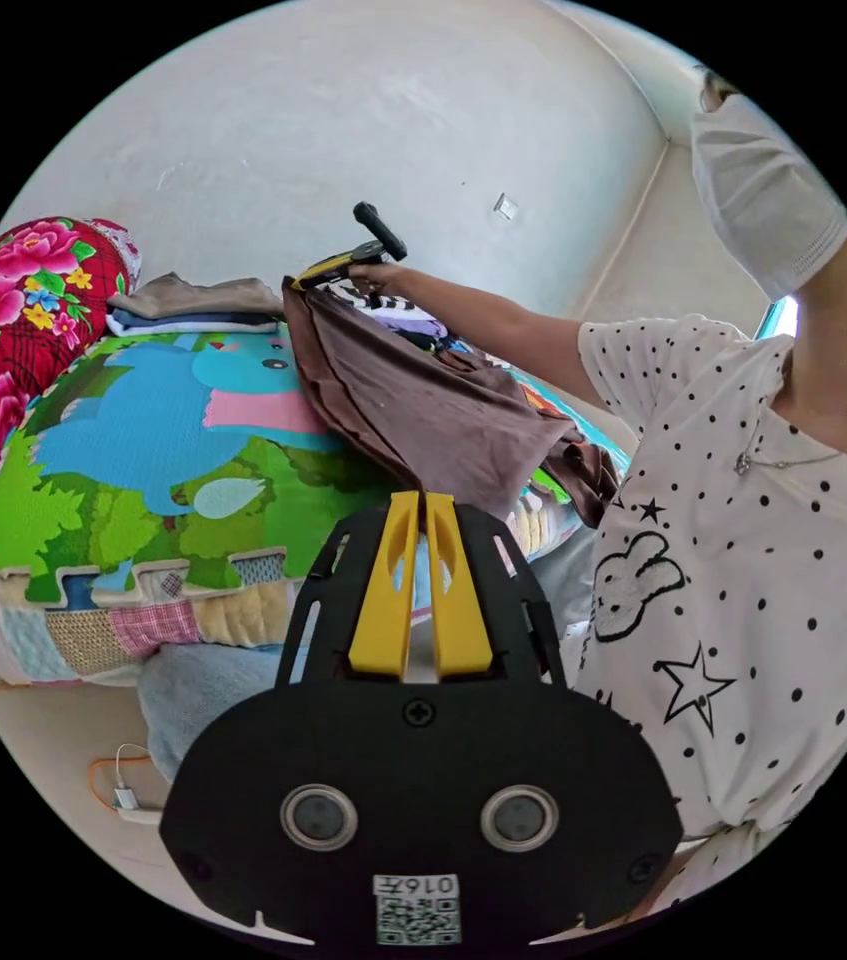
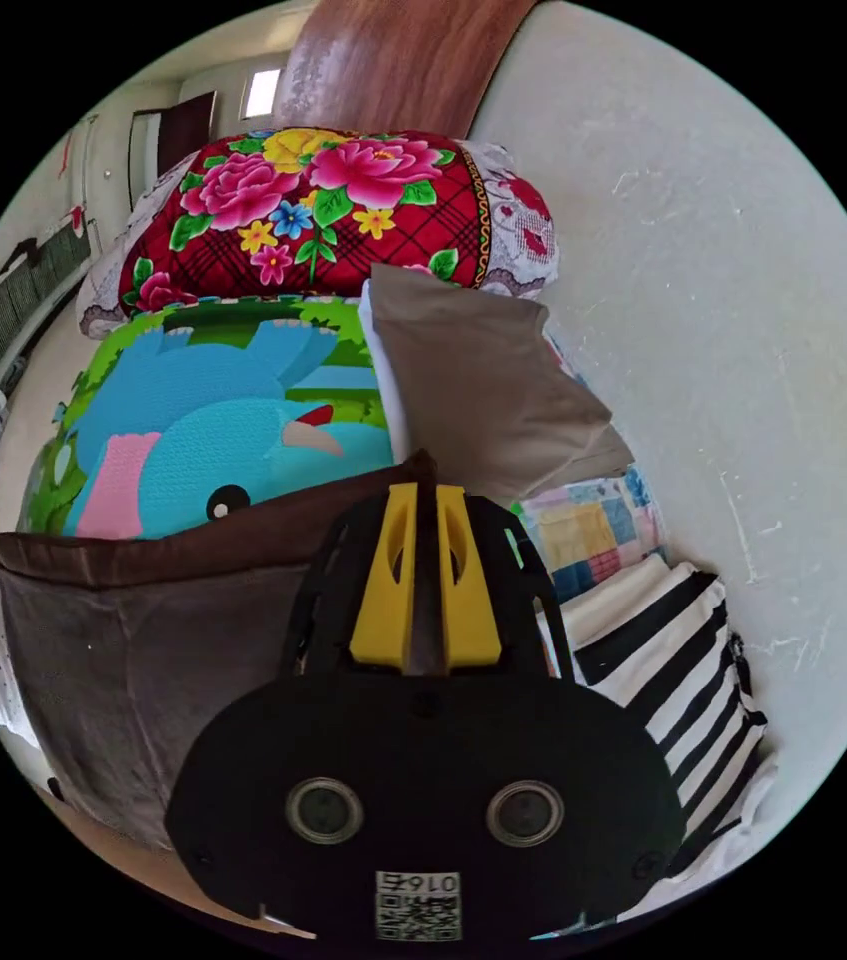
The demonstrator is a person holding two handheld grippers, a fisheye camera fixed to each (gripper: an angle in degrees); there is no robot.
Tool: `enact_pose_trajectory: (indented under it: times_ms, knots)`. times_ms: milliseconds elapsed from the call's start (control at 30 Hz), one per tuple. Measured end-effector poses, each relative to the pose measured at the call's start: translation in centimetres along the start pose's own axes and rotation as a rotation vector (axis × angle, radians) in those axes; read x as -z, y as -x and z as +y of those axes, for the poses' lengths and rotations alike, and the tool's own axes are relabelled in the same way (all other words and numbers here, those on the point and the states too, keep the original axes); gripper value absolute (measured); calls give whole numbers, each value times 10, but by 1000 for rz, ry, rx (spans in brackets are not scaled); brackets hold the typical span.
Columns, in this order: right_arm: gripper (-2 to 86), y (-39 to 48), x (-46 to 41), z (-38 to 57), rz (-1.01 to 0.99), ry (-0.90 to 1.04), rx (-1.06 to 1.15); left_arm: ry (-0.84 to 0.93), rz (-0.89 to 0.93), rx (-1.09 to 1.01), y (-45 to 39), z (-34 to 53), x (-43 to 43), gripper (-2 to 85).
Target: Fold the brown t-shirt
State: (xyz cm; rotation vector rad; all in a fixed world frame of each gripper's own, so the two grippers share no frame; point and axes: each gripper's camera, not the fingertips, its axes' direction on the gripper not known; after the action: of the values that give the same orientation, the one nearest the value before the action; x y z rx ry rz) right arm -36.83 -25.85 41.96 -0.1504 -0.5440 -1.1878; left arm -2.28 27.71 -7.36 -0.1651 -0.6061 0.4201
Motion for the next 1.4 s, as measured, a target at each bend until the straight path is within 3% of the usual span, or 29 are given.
enact_pose_trajectory:
  times_ms: [167, 300, 400, 533, 600, 733, 833, 900, 1000, 1067, 1233, 1300, 1400]
  knots:
    - [30, 24, 8, -24, 95, -96, -42, -43, -161, 57, -3, -10, 22, -9]
    - [49, 46, -21, -31, 205, 73, -165, 28, -431, 200, 22, -11, 26, -7]
    - [75, 67, -1, -12, 242, 75, -161, 96, -451, 227, 36, -25, 19, 3]
    - [80, 91, 106, 70, 105, -68, -160, 138, -497, 279, 35, -48, 30, 50]
    - [88, 109, 162, 122, 85, -89, -159, 124, -619, 234, 12, -67, 43, 57]
    - [115, 179, 276, 254, 298, -34, -204, 97, -776, 135, -29, -109, 39, 61]
    - [139, 236, 332, 339, 295, 40, -316, 104, -595, -59, -65, -151, 1, 59]
    - [147, 272, 356, 387, 231, 41, -398, 82, -272, -193, -92, -177, -42, 60]
    - [165, 335, 381, 463, 148, 24, -521, 128, 66, -276, -120, -199, -98, 61]
    - [170, 380, 393, 521, 124, 57, -635, 156, 170, -313, -136, -206, -125, 59]
    - [152, 440, 421, 629, 15, -23, -1039, 230, 258, -376, -160, -222, -167, 55]
    - [144, 454, 425, 651, 10, -51, -1107, 237, 255, -384, -162, -233, -174, 54]
    - [131, 456, 417, 674, 46, 65, -1155, 224, 261, -390, -159, -248, -173, 48]
